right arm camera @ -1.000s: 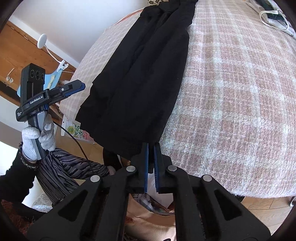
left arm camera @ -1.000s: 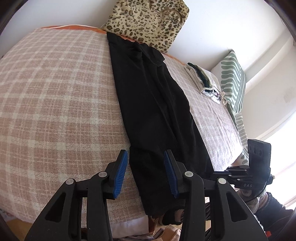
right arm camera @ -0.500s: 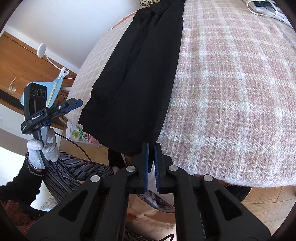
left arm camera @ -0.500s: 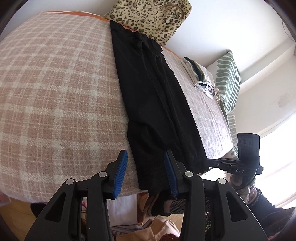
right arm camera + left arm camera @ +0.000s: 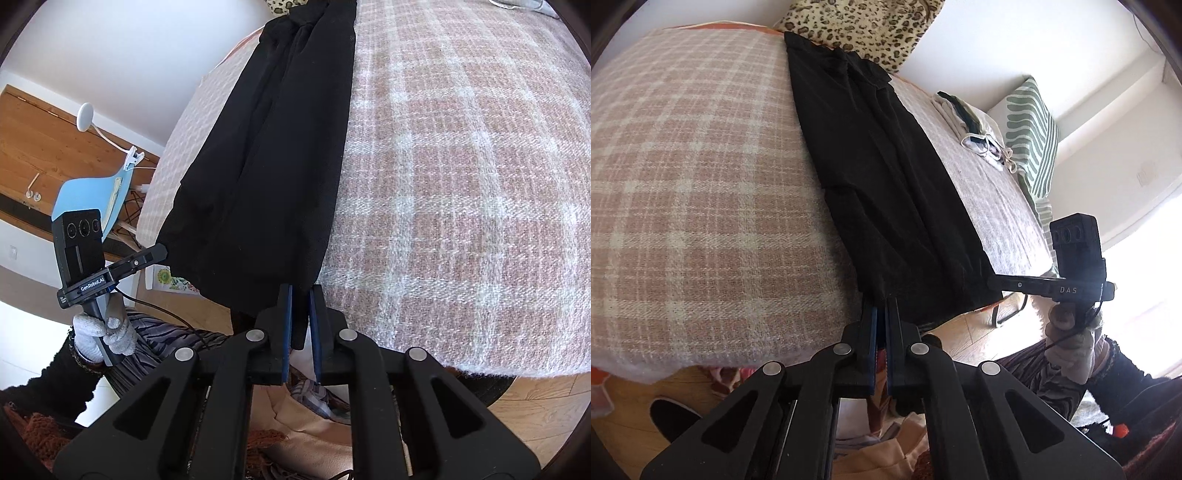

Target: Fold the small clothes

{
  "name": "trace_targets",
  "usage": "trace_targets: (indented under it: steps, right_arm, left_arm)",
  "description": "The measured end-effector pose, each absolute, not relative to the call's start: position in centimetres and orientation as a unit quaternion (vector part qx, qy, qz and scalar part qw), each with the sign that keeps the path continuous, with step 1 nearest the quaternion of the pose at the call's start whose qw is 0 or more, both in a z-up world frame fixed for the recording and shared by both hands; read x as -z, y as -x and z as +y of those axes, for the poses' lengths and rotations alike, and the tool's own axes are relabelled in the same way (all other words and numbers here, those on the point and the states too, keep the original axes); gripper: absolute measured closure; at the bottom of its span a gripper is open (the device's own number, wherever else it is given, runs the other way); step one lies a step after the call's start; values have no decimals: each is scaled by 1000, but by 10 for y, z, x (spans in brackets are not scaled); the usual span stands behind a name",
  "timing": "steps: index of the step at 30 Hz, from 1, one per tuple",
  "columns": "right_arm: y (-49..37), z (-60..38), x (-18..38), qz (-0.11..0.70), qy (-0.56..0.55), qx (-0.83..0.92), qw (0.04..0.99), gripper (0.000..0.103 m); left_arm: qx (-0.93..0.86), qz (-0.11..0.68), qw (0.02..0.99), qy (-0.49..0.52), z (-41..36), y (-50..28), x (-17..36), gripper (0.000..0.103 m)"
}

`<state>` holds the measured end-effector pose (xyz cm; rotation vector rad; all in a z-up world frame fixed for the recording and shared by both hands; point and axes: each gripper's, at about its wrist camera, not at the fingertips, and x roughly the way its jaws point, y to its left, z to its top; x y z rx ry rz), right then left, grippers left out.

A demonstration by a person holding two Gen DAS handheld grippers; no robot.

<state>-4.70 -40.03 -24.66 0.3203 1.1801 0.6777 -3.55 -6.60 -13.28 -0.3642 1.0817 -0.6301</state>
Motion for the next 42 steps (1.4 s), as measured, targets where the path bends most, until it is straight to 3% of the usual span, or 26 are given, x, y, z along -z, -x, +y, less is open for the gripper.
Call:
trace_targets:
  steps: [5,7,10,12,14,19,20,21,22,23,25,26,42]
  right_arm:
    - [45,-402,247,546,-155,-314,761,93]
    - [43,-406,249,548,-169,-321,754,86]
    - [45,-410,249,548,-187,-333,744,70]
    - [50,-408,247,546,-181,-338,745,65]
    - [55,-403,245,543,-170,-340,748,63]
    - [58,-396,244,546,-167,-345,745,63]
    - [59,-395,244,547,-168,-347,743,63]
    - [59,-394,244,547,-166,-348,744,63]
    - [60,-392,244,546,-163,-347,745,65]
    - [59,-390,244,547,-159,-345,746,68]
    - [58,-386,246,552,-149,-339,747,90]
    - [57,-386,248,556,-147,-333,748,95]
    - [19,-392,212,511,-231,-358,747,97]
  left_arm:
    - [290,511,786,193,-56,37,141,102]
    - [279,511,790,193,-53,38,139,98]
    - [271,512,790,201,-47,37,135,78]
    - [267,512,791,203,-46,35,134,55]
    - [270,517,785,210,-47,32,136,50]
    - [299,527,766,214,-63,26,145,55]
    - [307,525,768,201,-68,27,143,72]
    - [314,528,766,188,-74,27,142,97]
    - [319,528,766,180,-79,28,141,100]
    - [323,524,769,175,-83,28,139,100]
    - [326,518,772,170,-86,29,137,100]
    - [326,517,773,172,-86,29,135,100]
    - [344,467,786,216,-73,-2,97,100]
